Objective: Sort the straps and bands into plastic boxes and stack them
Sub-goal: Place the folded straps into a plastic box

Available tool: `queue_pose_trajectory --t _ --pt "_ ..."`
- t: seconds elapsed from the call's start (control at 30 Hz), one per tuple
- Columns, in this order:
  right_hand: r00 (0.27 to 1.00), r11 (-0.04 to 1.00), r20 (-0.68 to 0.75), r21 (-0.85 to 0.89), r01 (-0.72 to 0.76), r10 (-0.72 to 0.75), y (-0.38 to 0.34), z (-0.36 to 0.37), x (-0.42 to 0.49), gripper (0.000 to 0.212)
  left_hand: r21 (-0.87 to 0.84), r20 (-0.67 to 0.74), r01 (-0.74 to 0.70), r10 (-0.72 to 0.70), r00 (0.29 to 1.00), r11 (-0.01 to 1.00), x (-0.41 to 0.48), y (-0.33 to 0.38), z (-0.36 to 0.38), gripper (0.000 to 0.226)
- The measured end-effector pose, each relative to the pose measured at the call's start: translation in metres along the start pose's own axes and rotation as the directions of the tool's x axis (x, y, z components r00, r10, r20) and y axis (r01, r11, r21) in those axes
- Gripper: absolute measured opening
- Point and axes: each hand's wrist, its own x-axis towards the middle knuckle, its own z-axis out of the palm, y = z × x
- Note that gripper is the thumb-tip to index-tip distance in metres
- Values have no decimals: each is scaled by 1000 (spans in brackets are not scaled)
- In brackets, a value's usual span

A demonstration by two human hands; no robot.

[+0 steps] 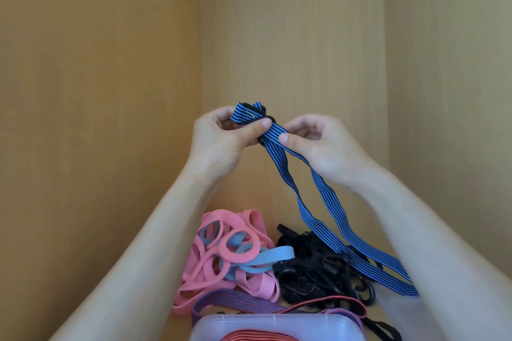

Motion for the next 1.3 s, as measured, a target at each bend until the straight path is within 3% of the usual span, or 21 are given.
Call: queue_pose_trajectory --t 0.23,0.33,0.47,0.67,0.83,0.9,1.03,1.2,1.3 --pt "999 999 -33 -45 -11 9 2 -3 4 7 69 -18 -82 84 996 994 -4 8 5 22" --pt "991 995 -95 -45 89 -93 -1 -7 4 14 193 60 -128 119 991 973 -5 9 7 25" --pt "985 983 -7 -61 172 -173 -7 -8 0 27 294 176 -125 75 982 948 -9 6 10 20" --pt "965 962 -70 -133 240 -251 -5 4 -1 14 314 205 -87 23 979 946 -8 -2 12 24" --pt "951 953 -139 -168 253 -277 -1 3 2 15 191 204 21 -60 977 981 -9 -6 15 41" --pt "934 952 -217 -179 248 -284 0 3 4 20 166 277 109 -153 949 980 -10 -9 16 39" --pt "870 944 -371 -176 278 -325 0 -2 8 22 286 442 242 -352 825 927 -15 -29 15 29" --pt "817 956 -501 -96 276 -286 2 -13 11 20 297 559 336 -448 698 894 -23 -56 15 28" --pt "791 957 -552 -48 286 -264 1 -16 12 23 281 610 344 -444 656 896 -24 -63 17 28"
